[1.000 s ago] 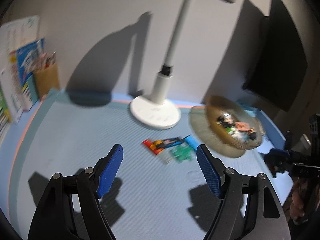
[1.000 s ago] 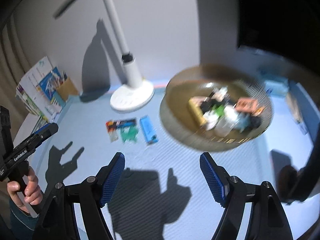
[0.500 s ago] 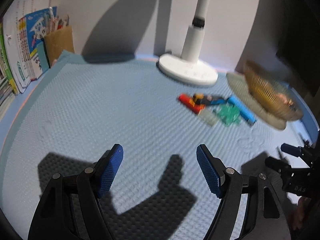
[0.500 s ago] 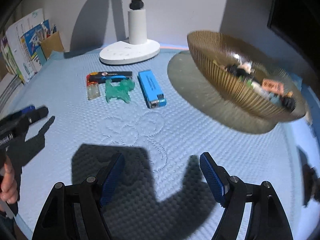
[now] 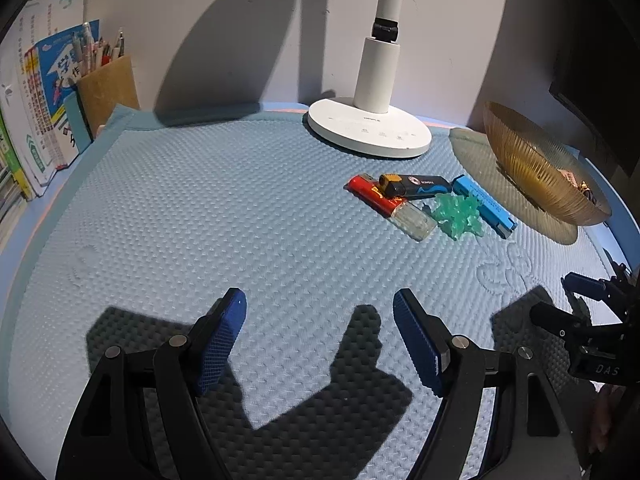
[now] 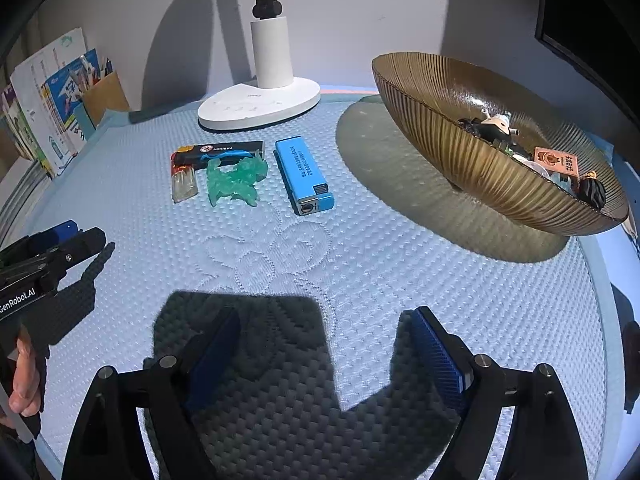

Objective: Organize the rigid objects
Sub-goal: 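Move both tools back toward the lighters and blue box, then grasp the red lighter with the left gripper while the right gripper grasps the blue box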

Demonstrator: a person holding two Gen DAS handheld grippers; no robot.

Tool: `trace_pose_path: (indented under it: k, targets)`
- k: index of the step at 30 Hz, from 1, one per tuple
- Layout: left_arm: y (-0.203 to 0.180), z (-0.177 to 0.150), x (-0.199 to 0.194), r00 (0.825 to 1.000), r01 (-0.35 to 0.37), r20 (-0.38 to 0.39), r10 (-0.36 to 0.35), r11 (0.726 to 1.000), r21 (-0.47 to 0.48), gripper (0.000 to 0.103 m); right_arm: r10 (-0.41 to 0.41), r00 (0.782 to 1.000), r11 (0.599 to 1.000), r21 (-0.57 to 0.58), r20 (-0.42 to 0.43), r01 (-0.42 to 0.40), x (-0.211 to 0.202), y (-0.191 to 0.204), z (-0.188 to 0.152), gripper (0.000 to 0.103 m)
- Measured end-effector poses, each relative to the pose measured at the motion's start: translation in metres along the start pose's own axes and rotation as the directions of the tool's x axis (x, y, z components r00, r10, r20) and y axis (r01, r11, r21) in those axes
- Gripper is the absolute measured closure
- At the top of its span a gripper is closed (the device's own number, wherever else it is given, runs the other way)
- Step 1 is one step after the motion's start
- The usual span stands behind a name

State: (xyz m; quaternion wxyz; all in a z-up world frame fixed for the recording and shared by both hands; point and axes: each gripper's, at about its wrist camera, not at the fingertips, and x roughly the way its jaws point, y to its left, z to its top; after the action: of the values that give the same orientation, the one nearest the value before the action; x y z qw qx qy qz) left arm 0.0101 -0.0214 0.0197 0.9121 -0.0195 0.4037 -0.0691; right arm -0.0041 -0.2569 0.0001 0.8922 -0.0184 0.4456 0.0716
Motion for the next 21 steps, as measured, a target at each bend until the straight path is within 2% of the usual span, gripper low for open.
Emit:
trace_pose_path:
  k: [4, 6, 7, 8, 11, 12, 14, 15, 16, 17, 19, 21]
  targets:
    - [0.0, 0.0, 0.001, 1.0, 0.002, -0.008, -0.002, 1.0, 0.002, 0.027, 0.004, 1.0, 1.0, 0.002, -0.004, -0.004, 0.004, 0.003, 0.003, 0.017]
    - [0.0, 0.003, 0.006, 0.999, 0.016, -0.049, -0.016, 1.0, -0.008, 0.027, -0.002, 1.0, 1.0, 0.004, -0.016, 0.002, 0.006, 0.003, 0.005, 0.017]
    - [0.003, 0.006, 0.011, 0.993, 0.039, -0.106, -0.043, 0.998, -0.043, 0.027, -0.023, 0.999, 1.0, 0.007, -0.034, 0.023, 0.005, 0.004, 0.005, 0.017]
    - [0.004, 0.01, 0.01, 0.99, 0.059, -0.122, -0.069, 0.995, -0.082, 0.027, -0.04, 0.998, 0.999, 0.008, -0.057, 0.041, 0.003, 0.006, 0.008, 0.018]
    - [0.0, 0.034, 0.001, 0.962, 0.235, -0.099, -0.254, 0.957, -0.172, 0.025, -0.024, 0.998, 0.998, -0.052, -0.063, 0.021, -0.008, 0.019, 0.024, 0.018]
    - [-0.004, 0.043, 0.002, 0.965, 0.231, -0.087, -0.249, 0.957, -0.174, 0.025, -0.012, 0.999, 0.997, -0.071, -0.04, 0.009, -0.011, 0.022, 0.032, 0.018]
    - [-0.017, 0.053, 0.009, 0.984, 0.156, -0.072, -0.166, 0.98, -0.119, 0.025, 0.014, 1.0, 0.997, -0.069, -0.017, -0.015, -0.009, 0.021, 0.046, 0.02]
    - [-0.026, 0.057, 0.015, 0.991, 0.113, -0.069, -0.118, 0.991, -0.074, 0.025, 0.026, 0.999, 0.998, -0.053, -0.028, -0.027, -0.002, 0.017, 0.054, 0.026]
    - [-0.033, 0.059, 0.024, 0.992, 0.09, -0.082, -0.093, 0.995, -0.039, 0.026, 0.043, 0.998, 0.998, -0.032, -0.049, -0.045, 0.006, 0.013, 0.06, 0.037]
    - [-0.038, 0.061, 0.033, 0.991, 0.084, -0.1, -0.086, 0.996, -0.021, 0.027, 0.064, 0.996, 0.998, -0.018, -0.067, -0.065, 0.014, 0.01, 0.065, 0.04]
    - [-0.045, 0.064, 0.05, 0.989, 0.07, -0.127, -0.071, 0.997, -0.01, 0.029, 0.084, 0.993, 0.996, -0.002, -0.084, -0.084, 0.031, 0.004, 0.073, 0.041]
    - [-0.047, 0.067, 0.064, 0.987, 0.059, -0.149, -0.061, 0.998, -0.015, 0.037, 0.056, 0.995, 0.998, -0.012, -0.084, -0.057, 0.044, 0.005, 0.077, 0.041]
